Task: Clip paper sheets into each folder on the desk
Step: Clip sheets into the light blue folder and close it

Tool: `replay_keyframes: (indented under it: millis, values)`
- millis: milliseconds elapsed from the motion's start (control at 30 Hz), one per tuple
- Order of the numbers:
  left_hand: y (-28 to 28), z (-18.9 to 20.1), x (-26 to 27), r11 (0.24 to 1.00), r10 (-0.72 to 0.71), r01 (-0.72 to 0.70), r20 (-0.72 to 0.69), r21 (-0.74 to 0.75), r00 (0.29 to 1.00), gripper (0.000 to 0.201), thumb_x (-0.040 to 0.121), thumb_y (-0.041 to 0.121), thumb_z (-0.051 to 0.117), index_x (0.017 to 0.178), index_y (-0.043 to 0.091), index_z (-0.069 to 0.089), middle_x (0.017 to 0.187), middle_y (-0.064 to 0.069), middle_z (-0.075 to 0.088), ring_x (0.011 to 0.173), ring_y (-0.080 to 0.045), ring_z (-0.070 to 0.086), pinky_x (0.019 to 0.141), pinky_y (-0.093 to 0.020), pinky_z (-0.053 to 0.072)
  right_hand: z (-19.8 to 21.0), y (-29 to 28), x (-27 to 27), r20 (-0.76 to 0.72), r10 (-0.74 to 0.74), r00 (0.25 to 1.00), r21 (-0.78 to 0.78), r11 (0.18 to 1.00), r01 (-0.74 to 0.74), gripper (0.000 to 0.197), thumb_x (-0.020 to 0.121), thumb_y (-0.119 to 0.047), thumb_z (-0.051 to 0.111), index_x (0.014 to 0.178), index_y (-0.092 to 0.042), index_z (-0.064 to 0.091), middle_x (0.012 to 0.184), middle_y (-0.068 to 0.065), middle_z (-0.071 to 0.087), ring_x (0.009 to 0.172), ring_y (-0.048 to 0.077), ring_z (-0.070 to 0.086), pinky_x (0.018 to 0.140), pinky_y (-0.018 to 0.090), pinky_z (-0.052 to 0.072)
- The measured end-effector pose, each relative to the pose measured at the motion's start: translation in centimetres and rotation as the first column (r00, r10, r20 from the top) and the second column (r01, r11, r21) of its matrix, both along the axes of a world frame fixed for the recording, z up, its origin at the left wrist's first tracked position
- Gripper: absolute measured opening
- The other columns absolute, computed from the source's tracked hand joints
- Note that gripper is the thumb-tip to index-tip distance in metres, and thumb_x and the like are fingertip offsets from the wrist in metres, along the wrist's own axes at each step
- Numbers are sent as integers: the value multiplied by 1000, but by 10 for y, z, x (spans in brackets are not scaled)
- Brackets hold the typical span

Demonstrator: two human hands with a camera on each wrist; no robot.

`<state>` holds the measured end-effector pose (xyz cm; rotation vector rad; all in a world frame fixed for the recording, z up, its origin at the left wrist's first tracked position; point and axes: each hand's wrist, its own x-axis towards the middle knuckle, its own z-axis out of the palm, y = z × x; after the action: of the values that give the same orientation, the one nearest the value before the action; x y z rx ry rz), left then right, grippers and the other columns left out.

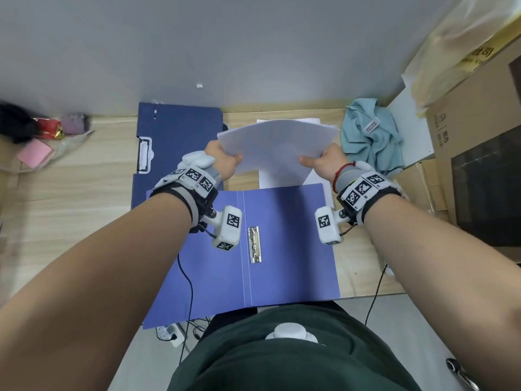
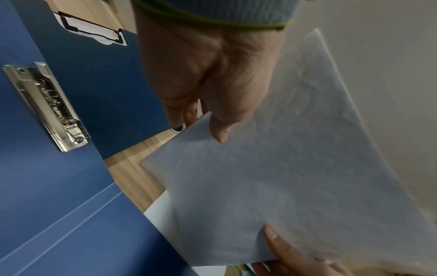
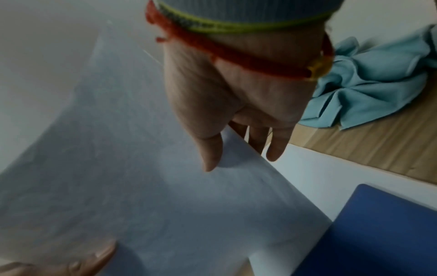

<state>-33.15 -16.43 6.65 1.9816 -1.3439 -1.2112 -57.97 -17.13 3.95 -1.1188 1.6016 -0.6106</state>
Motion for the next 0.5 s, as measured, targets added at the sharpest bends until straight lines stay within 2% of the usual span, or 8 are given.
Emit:
replay_keyframes:
  millis: [33,100,167,233,367,433,500]
  values:
    - [1,-2,0,1000,-8,7,35,16,999,32,89,14,67,121,7,64,113,-12,69,95,-27,64,85,-33,50,-1,0,-1,-2,4,1000,-2,1000,-4,29,87,-12,73,113,-2,67,103,4,69,91,14,63,83,25,47]
    - [0,-2,3,1000,3,-6,112,29,994,25,89,23,68,109,8,67,105,-11,71,95,-31,67,85,-38,54,2,-1,0,42,-21,999,-44,999,23,27,89,-9,70,114,-1,68,111,11,70,90,14,66,88,30,51]
    - [-1,2,3,1000,31,-31,148,0,989,21,90,27,67,95,7,67,95,-11,71,90,-33,68,82,-41,55,6,-2,-2,95,-26,995,-75,997,33,19,90,-4,67,109,-5,70,108,10,70,77,1,68,83,29,52]
    - [-2,5,1,998,28,-19,135,-64,990,23,92,24,65,97,2,68,98,-14,72,92,-34,68,82,-44,55,7,-5,-3,109,-4,994,-84,996,13,14,90,-4,67,103,-9,70,100,6,71,70,-4,67,79,27,53]
    - [7,9,-3,993,10,5,121,-120,993,28,95,22,61,113,2,66,111,-15,70,100,-31,66,87,-41,52,5,-2,-2,140,69,988,-8,998,-69,13,90,-7,68,89,-20,70,92,-3,72,75,6,68,75,30,56]
    - [16,5,0,995,16,-2,142,-97,990,28,96,22,59,112,0,65,109,-16,69,98,-33,66,85,-40,50,2,4,2,180,86,980,55,994,-98,8,89,-10,70,92,-17,70,98,6,73,81,17,69,77,36,58]
    - [26,2,5,997,32,-24,126,-68,992,27,95,21,57,108,-1,66,105,-17,70,96,-35,66,85,-43,53,0,12,6,255,70,965,145,983,-110,16,87,-13,72,103,-12,69,109,13,73,90,25,70,81,42,58]
